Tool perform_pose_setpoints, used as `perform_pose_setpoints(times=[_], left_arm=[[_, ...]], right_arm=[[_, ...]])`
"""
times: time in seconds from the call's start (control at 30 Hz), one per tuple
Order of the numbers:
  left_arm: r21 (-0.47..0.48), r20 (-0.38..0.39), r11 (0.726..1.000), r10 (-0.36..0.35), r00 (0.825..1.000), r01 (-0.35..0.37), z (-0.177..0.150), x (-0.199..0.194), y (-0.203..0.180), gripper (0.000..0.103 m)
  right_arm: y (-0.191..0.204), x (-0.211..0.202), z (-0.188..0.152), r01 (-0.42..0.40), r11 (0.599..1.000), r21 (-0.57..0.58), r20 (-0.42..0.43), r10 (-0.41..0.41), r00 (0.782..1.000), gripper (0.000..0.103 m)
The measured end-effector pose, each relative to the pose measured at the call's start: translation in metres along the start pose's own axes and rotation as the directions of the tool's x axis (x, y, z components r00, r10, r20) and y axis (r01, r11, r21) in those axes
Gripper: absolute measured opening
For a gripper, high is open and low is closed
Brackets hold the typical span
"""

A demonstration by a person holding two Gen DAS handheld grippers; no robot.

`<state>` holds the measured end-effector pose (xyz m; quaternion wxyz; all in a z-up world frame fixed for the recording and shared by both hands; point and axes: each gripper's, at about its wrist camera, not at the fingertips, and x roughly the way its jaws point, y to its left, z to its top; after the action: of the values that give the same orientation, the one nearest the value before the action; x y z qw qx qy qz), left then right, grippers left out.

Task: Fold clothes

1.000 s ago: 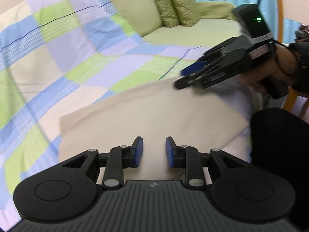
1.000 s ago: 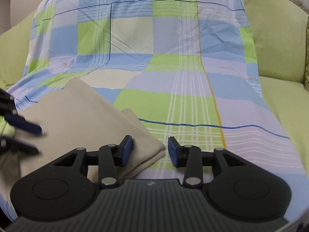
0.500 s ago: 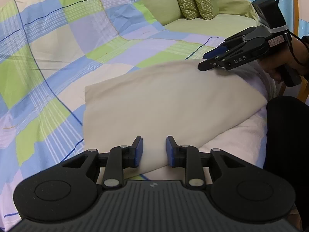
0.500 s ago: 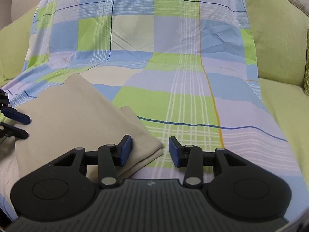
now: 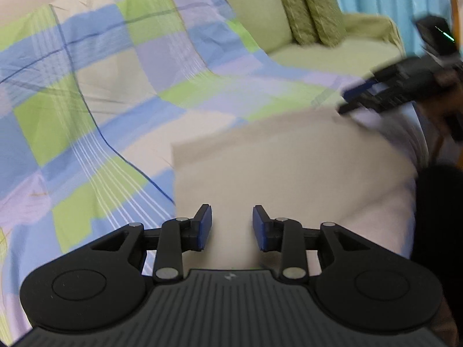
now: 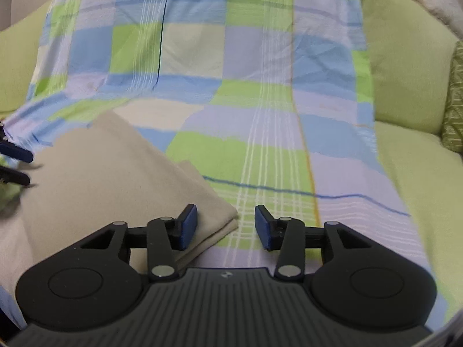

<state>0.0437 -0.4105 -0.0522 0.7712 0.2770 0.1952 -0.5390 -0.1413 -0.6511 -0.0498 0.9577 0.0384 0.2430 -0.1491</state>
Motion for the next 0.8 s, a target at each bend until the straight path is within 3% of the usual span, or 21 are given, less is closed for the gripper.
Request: perform_pose_setpoints(times=[0.1, 0.2, 0.37, 0.43, 0.53, 0.7, 0.8], left_arm=[[0.005, 0.033, 1.000, -0.015, 0.999, 0.015, 0.015, 0.022, 0.009, 0.040], [0.016, 0.050, 0.999, -0.047, 0.998, 0.046, 0.025, 0.052, 0.015, 0.040], [-0.035, 0.031, 0.996, -0.079, 0.996, 0.080, 0.016, 0.096, 0.048, 0.040], [-0.063, 0.036, 0.994, -0.089, 0.995, 0.091, 0.009, 0.105, 0.063, 0.050], [-0.071, 0.042, 0.993, -0.088, 0.995, 0.091, 0.007, 0.104, 0.078, 0.054], [0.119, 0.062, 0.993, 0.003, 0.998, -0.010, 0.012, 0.058, 0.064, 0.048], [0.309, 0.097, 0.950, -0.071, 0.993, 0.038, 0.003, 0.011, 0.032, 0.052]], right_arm=[[0.020, 0.001, 0.003, -0.050, 0.998, -0.046, 0.014, 0.051, 0.999, 0.038], [0.034, 0.020, 0.000, -0.090, 0.992, -0.090, -0.032, 0.088, 0.996, 0.037], [0.013, 0.034, -0.008, -0.127, 0.991, -0.032, -0.038, 0.126, 0.991, 0.034], [0.004, 0.032, -0.011, -0.118, 0.992, -0.034, -0.037, 0.117, 0.992, 0.031], [-0.006, 0.023, -0.017, -0.095, 0.995, -0.026, -0.040, 0.094, 0.995, 0.031], [0.006, -0.008, -0.006, -0.020, 0.998, -0.051, -0.048, 0.017, 0.999, 0.032], [0.031, -0.040, 0.000, -0.005, 0.987, -0.158, -0.050, -0.002, 0.999, 0.032]])
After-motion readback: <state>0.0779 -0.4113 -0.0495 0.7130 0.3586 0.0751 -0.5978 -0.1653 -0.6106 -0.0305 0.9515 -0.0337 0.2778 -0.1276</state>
